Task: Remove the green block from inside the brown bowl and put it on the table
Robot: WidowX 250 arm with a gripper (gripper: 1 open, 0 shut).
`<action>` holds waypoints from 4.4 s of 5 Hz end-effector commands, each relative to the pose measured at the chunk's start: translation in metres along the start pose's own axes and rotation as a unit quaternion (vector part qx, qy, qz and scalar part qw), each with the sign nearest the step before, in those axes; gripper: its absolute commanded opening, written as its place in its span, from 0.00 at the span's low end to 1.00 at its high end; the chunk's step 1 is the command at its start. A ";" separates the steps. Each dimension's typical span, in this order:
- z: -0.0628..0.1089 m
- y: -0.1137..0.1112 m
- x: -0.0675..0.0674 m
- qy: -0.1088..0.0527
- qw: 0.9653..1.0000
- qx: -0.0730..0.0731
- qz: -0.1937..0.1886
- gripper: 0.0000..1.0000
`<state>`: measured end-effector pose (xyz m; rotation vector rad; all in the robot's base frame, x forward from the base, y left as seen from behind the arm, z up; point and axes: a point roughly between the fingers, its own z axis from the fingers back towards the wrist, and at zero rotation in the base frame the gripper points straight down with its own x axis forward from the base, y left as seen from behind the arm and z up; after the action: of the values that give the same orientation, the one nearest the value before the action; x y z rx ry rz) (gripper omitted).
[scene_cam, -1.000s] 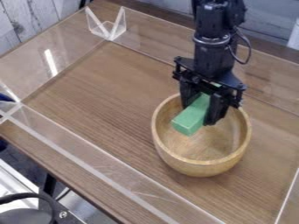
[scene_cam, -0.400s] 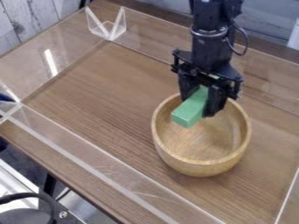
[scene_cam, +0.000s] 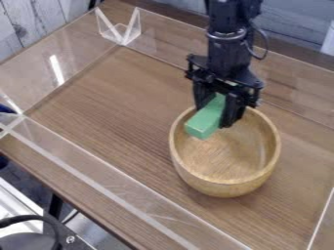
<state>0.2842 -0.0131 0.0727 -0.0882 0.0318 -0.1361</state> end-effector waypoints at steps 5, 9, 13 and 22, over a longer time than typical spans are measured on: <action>-0.012 0.112 -0.055 -0.002 0.997 0.028 0.076 0.00; -0.025 0.118 -0.065 0.004 0.996 0.026 0.084 0.00; -0.013 0.113 -0.063 0.000 0.996 0.017 0.092 0.00; -0.024 0.118 -0.064 0.015 0.994 0.018 0.107 0.00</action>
<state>0.2294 0.1043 0.0306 -0.0632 0.1064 0.0703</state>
